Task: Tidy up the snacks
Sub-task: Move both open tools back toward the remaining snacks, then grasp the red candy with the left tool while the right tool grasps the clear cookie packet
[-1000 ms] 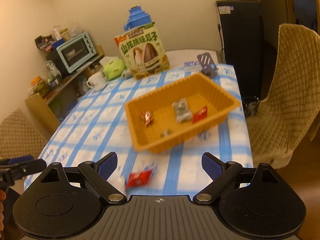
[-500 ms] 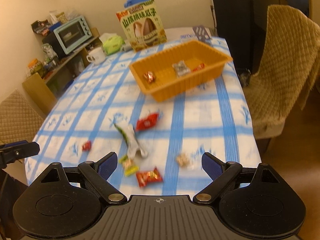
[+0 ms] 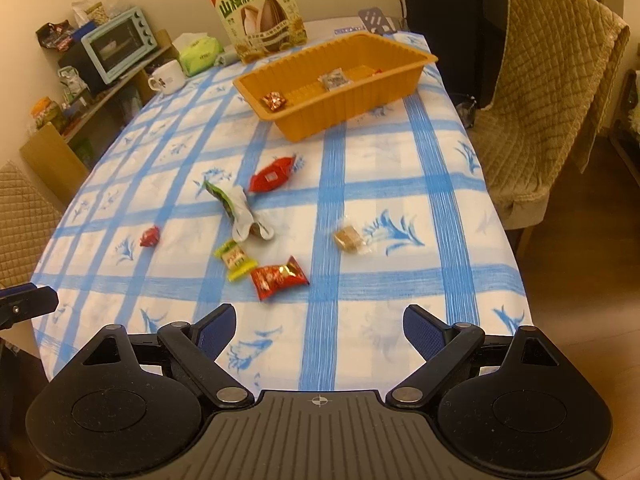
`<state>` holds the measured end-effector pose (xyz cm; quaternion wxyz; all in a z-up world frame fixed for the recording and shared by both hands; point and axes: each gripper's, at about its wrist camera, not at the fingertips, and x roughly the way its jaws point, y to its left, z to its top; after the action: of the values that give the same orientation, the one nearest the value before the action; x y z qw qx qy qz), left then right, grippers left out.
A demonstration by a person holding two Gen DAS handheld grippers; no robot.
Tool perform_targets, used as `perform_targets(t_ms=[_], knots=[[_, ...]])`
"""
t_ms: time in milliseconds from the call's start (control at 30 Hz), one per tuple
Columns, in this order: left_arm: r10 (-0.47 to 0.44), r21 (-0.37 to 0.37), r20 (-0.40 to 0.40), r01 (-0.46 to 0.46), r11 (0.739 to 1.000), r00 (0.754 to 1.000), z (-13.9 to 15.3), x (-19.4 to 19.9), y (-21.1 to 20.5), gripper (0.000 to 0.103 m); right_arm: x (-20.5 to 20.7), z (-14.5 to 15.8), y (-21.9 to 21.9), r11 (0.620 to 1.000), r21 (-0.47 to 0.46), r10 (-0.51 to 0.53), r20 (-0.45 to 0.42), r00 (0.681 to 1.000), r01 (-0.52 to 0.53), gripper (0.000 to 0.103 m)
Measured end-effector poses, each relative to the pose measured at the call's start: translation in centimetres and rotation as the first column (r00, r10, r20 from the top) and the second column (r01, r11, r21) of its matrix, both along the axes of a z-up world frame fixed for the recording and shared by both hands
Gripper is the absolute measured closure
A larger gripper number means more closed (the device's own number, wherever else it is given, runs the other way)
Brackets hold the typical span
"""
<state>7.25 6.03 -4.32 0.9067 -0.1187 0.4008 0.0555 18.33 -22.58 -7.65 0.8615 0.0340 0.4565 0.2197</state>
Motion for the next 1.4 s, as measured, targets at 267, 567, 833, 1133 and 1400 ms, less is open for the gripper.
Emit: perform_targets(t_ms=[267,567,833,1133,1400], knots=[[0.037,0.009,-0.019,-0.036,0.999,0.999,-0.8,0.1,0.3,0.016,0.9,-1.0,0.8,0.996,-0.063,0.071,0.048,0.996,-0.068,0.017],[0.105,0.027,-0.034,-0.104,0.994,0.994,-1.4,1.2,0.7,0.016,4.2,-2.5,1.4,0.98,-0.098,0.185,0.106,0.977,-0.175,0.04],[0.142,0.038,-0.053,-0.14,0.989,0.988,-1.8,3.1,0.1,0.017,6.8,-4.5,2.0,0.956,-0.141,0.274,0.112,0.955,-0.258,0.054],[0.159,0.052,-0.07,-0.156,0.986,0.985,-2.3,4.8,-0.7,0.017,8.9,-5.9,2.8,0.929,-0.172,0.351,0.116,0.929,-0.329,0.062],[0.165,0.06,-0.077,-0.16,0.985,0.983,-2.8,5.9,-1.1,0.018,9.6,-6.7,3.6,0.913,-0.204,0.382,0.12,0.916,-0.354,0.072]])
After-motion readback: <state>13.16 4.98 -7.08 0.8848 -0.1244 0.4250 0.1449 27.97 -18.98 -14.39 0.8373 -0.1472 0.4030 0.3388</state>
